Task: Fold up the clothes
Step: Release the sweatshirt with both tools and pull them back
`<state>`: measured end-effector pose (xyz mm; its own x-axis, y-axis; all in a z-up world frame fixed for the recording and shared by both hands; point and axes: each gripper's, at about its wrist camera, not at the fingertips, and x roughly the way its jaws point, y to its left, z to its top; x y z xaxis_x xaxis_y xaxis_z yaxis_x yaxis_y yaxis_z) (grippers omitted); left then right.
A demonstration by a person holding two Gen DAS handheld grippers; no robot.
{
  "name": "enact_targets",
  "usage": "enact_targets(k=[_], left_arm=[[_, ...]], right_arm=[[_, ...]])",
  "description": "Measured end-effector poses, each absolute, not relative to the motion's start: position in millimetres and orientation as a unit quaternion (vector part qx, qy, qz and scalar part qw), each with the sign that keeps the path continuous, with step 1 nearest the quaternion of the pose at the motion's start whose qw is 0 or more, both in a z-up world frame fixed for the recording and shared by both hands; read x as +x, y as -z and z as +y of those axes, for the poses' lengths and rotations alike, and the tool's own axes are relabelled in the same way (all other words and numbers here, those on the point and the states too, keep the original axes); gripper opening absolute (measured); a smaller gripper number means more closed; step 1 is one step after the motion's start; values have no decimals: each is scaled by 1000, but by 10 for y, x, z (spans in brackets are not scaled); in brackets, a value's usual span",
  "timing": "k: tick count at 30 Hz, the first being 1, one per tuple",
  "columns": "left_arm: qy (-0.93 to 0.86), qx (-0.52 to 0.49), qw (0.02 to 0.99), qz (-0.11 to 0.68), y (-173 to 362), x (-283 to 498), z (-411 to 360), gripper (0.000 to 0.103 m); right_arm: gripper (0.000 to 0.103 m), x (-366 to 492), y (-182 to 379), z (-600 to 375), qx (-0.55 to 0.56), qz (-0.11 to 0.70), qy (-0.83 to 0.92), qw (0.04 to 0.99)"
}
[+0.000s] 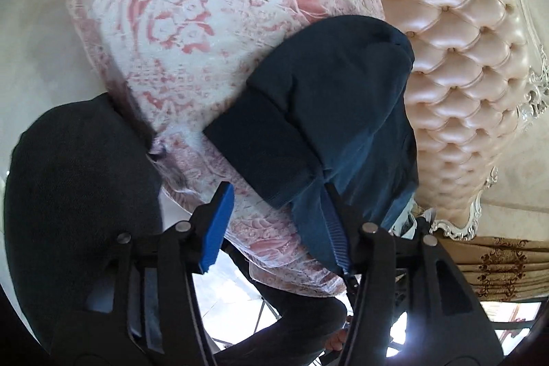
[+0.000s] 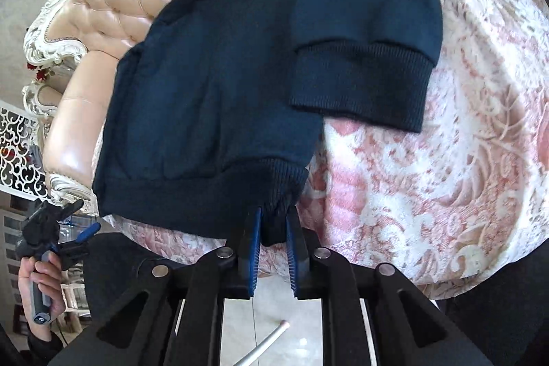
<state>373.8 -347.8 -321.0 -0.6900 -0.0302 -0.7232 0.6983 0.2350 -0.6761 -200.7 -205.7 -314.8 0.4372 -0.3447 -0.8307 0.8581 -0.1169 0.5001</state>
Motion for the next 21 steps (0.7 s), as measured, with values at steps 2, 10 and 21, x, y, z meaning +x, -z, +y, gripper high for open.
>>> enact_targets(k=[2, 10, 21], left_arm=[[560, 240, 313, 728, 3305, 3686, -3496, 56], [577, 186, 289, 741, 3461, 3695, -3550, 12], [693, 264, 374, 556, 2412, 3806, -4182, 5]], right_arm=[[13, -2042, 3128, -2069, 571, 219, 483, 627], [13, -2024, 3045, -2083, 559, 226, 493, 627], [13, -2025, 3191, -2073, 563, 248, 496, 613]])
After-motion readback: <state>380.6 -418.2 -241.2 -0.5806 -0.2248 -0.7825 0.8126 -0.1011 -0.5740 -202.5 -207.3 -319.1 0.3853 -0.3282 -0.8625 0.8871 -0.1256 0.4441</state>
